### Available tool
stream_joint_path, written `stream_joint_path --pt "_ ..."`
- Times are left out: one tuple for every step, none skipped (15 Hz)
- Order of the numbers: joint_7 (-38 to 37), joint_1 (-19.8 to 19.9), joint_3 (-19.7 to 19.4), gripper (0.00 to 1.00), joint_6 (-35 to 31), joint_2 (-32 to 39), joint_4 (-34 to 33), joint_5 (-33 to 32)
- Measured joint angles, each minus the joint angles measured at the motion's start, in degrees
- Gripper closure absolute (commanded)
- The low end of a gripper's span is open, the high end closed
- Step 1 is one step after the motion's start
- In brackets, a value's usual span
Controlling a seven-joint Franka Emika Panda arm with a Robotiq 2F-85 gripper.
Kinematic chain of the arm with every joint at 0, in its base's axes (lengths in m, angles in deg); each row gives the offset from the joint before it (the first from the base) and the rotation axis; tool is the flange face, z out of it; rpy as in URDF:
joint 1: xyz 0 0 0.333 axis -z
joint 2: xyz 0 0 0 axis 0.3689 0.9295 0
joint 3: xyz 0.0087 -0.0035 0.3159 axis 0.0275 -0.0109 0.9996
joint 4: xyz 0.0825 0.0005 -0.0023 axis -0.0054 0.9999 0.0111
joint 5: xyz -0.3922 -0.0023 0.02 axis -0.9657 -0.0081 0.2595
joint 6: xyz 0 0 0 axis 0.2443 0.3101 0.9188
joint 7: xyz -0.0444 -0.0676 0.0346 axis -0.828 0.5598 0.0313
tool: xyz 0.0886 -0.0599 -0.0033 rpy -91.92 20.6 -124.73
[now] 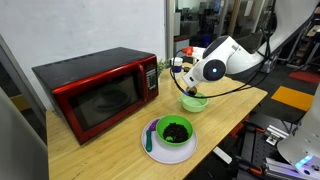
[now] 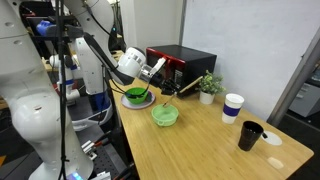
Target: Use the spoon to pick the objects in the green bowl and put them in the green pot
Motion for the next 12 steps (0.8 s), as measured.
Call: stream_joint_path --pt "-0.08 -0.33 0.31 0.94 0.96 0.00 0.18 -0.65" --pt "-0.11 -0.53 0.53 0.94 1.76 0.00 0.38 -1.29" --pt "-0.12 -0.69 0.70 0.94 2.61 0.01 0.64 -1.90" --pt "-0.12 -0.79 0.81 0.94 3.29 0.05 0.90 -2.46" --pt "-0.12 -0.84 0.93 0.94 4.08 0.14 1.21 -3.19" --pt "-0.12 -0.90 1.07 0.94 5.11 0.28 1.54 -3.87" --pt "-0.14 -1.03 1.18 0.94 6.33 0.48 1.83 -4.68" --pt "-0.22 -1.23 1.31 0.94 7.80 0.74 2.07 -5.48" --pt "-0.29 -1.46 1.50 0.94 9.40 1.09 2.19 -6.25" --pt "-0.33 -1.73 1.77 0.94 11.06 1.50 2.24 -6.88" --pt "-0.34 -2.02 2.10 0.94 12.64 1.90 2.25 -7.46" --pt "-0.34 -2.32 2.46 0.94 14.01 2.24 2.25 -7.92"
